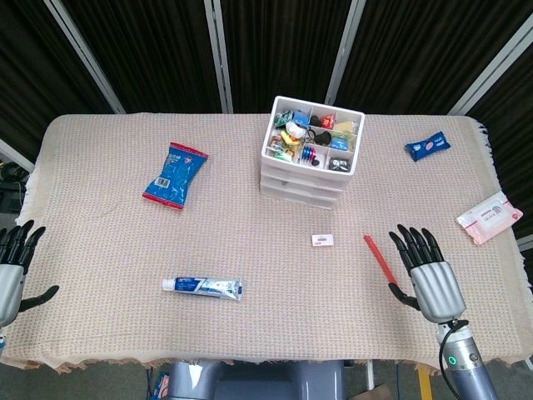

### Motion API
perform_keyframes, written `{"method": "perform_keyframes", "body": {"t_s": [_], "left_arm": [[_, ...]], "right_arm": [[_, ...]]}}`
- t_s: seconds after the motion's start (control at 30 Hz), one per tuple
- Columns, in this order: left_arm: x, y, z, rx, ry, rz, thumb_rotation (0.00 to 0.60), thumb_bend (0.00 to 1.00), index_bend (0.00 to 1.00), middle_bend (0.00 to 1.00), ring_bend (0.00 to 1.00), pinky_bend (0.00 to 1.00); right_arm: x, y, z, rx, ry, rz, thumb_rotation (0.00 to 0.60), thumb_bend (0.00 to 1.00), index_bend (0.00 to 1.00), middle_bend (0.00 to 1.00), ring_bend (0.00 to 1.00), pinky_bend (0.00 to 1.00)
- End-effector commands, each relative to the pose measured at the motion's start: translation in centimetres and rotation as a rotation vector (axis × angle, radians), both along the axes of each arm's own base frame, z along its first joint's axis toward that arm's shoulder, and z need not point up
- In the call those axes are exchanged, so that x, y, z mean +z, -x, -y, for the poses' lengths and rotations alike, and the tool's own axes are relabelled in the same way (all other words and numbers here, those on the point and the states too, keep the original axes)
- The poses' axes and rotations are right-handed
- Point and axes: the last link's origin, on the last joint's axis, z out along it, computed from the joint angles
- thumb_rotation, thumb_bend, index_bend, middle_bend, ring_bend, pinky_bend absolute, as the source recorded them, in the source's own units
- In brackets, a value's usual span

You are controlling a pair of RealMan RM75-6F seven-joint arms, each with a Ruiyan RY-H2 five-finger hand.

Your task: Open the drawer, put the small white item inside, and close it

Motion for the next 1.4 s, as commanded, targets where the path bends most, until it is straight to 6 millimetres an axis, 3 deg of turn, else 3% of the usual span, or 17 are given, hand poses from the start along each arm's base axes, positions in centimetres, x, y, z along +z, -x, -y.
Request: {"method": "perform_keyframes", "body": {"t_s": [0.03, 0.6, 0.63, 0.73, 0.8, 1.07, 1.23, 1.4], "left_arm": [[0.0, 0.0, 0.0, 0.0, 0.0, 0.0, 0.6, 0.13, 0.06, 0.0, 0.0, 0.0], [0.0, 0.0, 0.0, 0.0, 0.009, 0.021, 0.6, 0.12, 0.06, 0.0, 0.0, 0.0], [0.1, 0.0, 0.0, -0.001, 0.01, 0.023, 0.6, 0.12, 0.06, 0.0, 0.0, 0.0], [0.1, 0.0, 0.0, -0.002, 0.013, 0.029, 0.6, 0.13, 0.06, 0.0, 0.0, 0.0], [0.1, -0.1, -0.1, -0.004, 0.013, 0.03, 0.6, 0.13, 0.07, 0.0, 0.0, 0.0], [0.1, -0.3, -0.2, -0.028, 0.004, 0.03, 0.6, 0.13, 0.07, 0.0, 0.0, 0.0], [0.1, -0.3, -0.3, -0.03, 0.003, 0.035, 0.6, 0.13, 0.07, 0.0, 0.0, 0.0], [0.2, -0.3, -0.3, -0.029, 0.003, 0.041, 0.6, 0.13, 0.07, 0.0, 0.0, 0.0]], "right_arm": [[0.0, 0.0, 0.0, -0.002, 0.001, 0.002, 0.6, 0.14, 0.0, 0.0, 0.0, 0.0], [0.3, -1.2, 0.7, -0.028, 0.004, 0.086, 0.6, 0.15, 0.0, 0.02, 0.01, 0.02], [0.3, -1.6, 0.9, -0.034, 0.003, 0.113, 0.6, 0.16, 0.0, 0.08, 0.06, 0.08], [0.7, -3.1, 1.6, -0.059, -0.007, 0.232, 0.6, 0.17, 0.01, 0.33, 0.35, 0.38], [0.8, -4.3, 2.1, -0.101, -0.044, 0.347, 0.6, 0.17, 0.01, 0.48, 0.5, 0.49], [0.0, -9.6, 4.9, -0.277, -0.265, 0.8, 0.6, 0.31, 0.04, 0.7, 0.7, 0.59], [-1.4, -12.5, 6.0, -0.36, -0.41, 1.006, 0.6, 0.37, 0.04, 0.73, 0.74, 0.61], [-3.1, -14.8, 7.3, -0.414, -0.517, 1.107, 0.6, 0.4, 0.04, 0.73, 0.74, 0.61]]}}
